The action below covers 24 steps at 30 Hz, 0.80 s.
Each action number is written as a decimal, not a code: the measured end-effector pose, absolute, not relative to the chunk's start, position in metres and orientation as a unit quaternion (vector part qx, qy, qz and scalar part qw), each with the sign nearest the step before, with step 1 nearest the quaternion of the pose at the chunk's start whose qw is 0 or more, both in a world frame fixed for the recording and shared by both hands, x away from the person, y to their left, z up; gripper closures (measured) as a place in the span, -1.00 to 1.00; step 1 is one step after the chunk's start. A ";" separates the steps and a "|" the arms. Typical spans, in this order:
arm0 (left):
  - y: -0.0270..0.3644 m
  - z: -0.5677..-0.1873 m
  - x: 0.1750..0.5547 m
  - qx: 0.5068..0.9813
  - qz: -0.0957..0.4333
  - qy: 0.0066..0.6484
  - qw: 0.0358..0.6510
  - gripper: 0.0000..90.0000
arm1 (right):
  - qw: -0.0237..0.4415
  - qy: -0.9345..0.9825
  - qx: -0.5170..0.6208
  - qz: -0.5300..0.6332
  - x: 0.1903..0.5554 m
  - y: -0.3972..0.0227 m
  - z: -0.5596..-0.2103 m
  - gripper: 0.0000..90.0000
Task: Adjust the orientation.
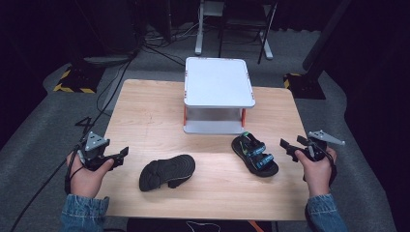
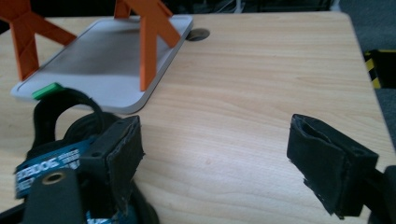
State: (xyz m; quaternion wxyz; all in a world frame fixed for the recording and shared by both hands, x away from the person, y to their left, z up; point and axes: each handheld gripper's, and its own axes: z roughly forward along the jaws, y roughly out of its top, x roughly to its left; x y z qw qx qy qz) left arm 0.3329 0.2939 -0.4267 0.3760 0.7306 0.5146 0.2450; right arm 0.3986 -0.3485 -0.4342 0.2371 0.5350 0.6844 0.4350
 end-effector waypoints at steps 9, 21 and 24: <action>0.306 -0.426 0.315 0.719 0.256 0.526 0.375 -0.43 | 0.213 0.733 0.459 0.454 0.403 -0.292 -0.414 -0.54; 0.322 -0.429 0.293 0.705 0.259 0.547 0.369 -0.42 | 0.138 0.792 0.346 0.483 0.404 -0.207 -0.411 -0.46; 0.327 -0.433 0.289 0.703 0.255 0.553 0.367 -0.42 | 0.099 0.820 0.296 0.480 0.401 -0.172 -0.412 -0.40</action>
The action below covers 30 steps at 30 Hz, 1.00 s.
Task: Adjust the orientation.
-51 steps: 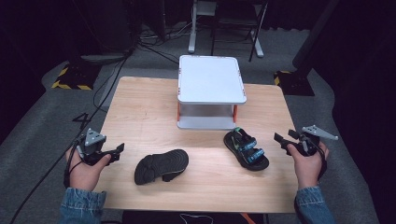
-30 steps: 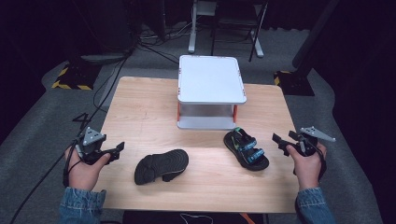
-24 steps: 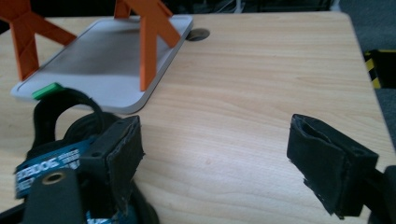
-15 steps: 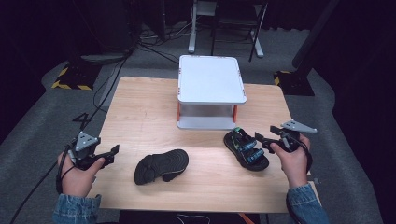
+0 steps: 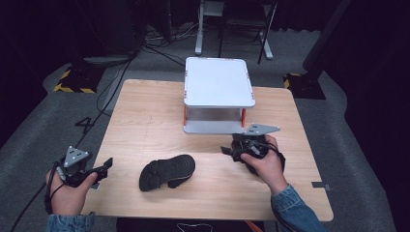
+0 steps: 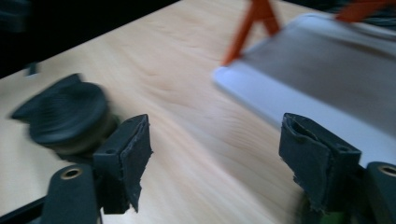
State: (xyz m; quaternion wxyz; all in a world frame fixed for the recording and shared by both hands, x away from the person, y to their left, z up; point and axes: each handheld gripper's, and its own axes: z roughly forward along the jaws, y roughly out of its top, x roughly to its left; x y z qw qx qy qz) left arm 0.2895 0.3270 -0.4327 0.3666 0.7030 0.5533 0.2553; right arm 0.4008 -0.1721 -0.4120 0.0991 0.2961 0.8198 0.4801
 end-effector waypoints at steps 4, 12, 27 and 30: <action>0.332 -0.436 0.289 0.701 0.250 0.559 0.366 -0.41 | 0.065 0.833 0.258 0.485 0.394 -0.139 -0.414 -0.40; 0.332 -0.441 0.291 0.706 0.242 0.557 0.365 -0.41 | 0.041 0.861 0.153 0.484 0.376 -0.085 -0.428 -0.49; 0.332 -0.446 0.296 0.709 0.235 0.558 0.361 -0.40 | 0.069 0.894 0.096 0.432 0.364 -0.053 -0.462 -0.72; 0.332 -0.447 0.296 0.709 0.235 0.559 0.361 -0.40 | 0.064 0.893 0.100 0.433 0.365 -0.052 -0.464 -0.72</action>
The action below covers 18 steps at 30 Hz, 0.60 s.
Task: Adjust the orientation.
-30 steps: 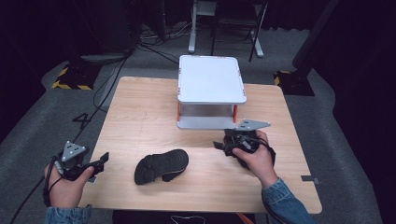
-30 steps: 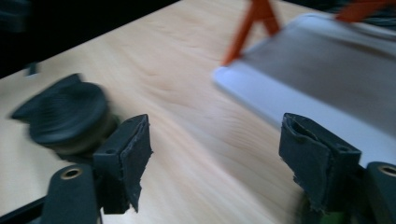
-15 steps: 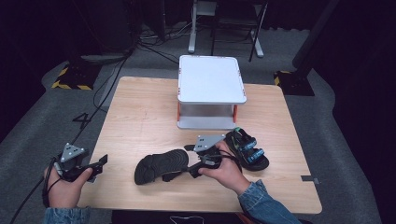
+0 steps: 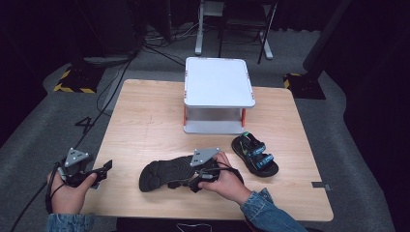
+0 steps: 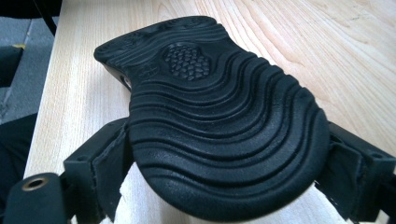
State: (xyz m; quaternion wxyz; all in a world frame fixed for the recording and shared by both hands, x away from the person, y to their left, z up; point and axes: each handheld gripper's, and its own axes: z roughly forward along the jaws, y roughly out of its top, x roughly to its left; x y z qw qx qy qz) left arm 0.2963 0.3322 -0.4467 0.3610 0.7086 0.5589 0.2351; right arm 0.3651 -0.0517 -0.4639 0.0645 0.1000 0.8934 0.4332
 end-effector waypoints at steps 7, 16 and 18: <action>0.330 -0.447 0.297 0.712 0.235 0.557 0.358 -0.40 | 0.060 0.890 0.113 0.438 0.368 -0.045 -0.470 -0.72; 0.330 -0.447 0.297 0.712 0.234 0.556 0.359 -0.39 | 0.059 0.875 0.113 0.467 0.365 -0.047 -0.464 -0.56; 0.330 -0.448 0.297 0.712 0.234 0.556 0.360 -0.39 | 0.063 0.876 0.108 0.467 0.364 -0.047 -0.463 -0.55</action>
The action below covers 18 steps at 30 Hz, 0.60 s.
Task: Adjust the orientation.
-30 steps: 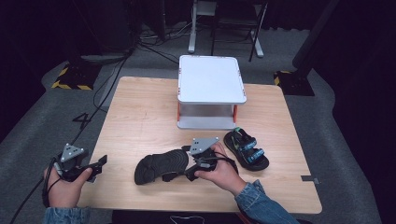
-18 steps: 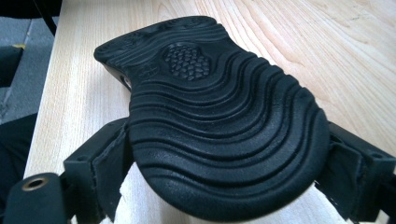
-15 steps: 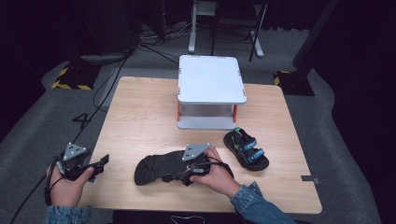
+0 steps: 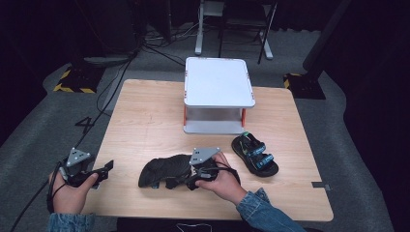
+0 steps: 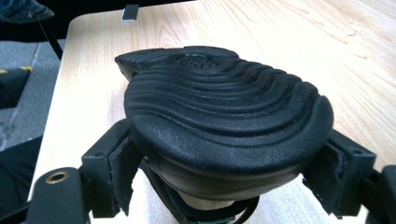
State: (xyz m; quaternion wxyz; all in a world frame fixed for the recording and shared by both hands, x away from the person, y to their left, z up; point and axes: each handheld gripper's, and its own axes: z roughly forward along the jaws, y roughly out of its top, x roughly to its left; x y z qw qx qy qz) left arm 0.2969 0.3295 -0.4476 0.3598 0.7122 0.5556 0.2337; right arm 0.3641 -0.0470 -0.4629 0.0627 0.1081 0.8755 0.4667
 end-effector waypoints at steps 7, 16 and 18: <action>0.329 -0.447 0.297 0.713 0.233 0.555 0.359 -0.39 | 0.055 0.873 0.144 0.462 0.361 -0.051 -0.460 -0.55; 0.328 -0.446 0.299 0.713 0.234 0.553 0.363 -0.39 | 0.035 0.871 0.246 0.425 0.359 -0.073 -0.458 -0.55; 0.327 -0.446 0.300 0.715 0.233 0.550 0.362 -0.39 | 0.036 0.871 0.242 0.426 0.360 -0.075 -0.459 -0.56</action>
